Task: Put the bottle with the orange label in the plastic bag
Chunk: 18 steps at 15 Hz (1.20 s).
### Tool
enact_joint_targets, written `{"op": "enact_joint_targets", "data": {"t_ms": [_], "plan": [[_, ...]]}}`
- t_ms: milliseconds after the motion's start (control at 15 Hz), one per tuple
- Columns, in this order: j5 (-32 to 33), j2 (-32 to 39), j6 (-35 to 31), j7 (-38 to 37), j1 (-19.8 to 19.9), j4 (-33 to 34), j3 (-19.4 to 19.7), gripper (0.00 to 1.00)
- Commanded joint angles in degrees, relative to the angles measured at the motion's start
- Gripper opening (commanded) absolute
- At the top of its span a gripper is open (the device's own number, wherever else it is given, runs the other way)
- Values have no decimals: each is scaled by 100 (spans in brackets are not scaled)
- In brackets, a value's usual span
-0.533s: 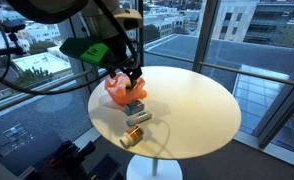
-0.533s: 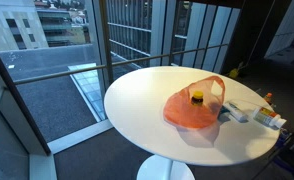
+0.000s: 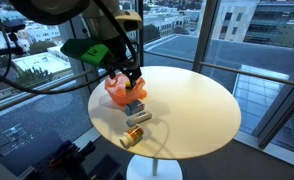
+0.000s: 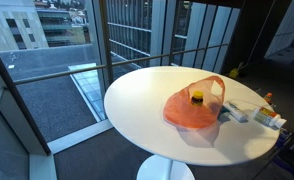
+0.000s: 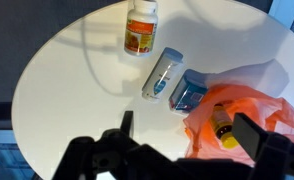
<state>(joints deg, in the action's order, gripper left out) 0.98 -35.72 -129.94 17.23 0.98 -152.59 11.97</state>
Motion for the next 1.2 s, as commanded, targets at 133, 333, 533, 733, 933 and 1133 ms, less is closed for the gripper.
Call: {"op": "enact_joint_targets", "data": {"t_ms": [133, 333, 533, 733, 933, 1133], "plan": [[33, 613, 160, -323, 130, 300, -215, 100], [124, 1021, 171, -559, 249, 394, -328, 100], [256, 1467, 220, -833, 380, 496, -443, 100], [349, 1896, 221, -1042, 457, 591, -495, 100], [316, 2279, 146, -1078, 469, 662, -485, 100], [296, 2594, 92, -1061, 480, 719, -463, 100]]}}
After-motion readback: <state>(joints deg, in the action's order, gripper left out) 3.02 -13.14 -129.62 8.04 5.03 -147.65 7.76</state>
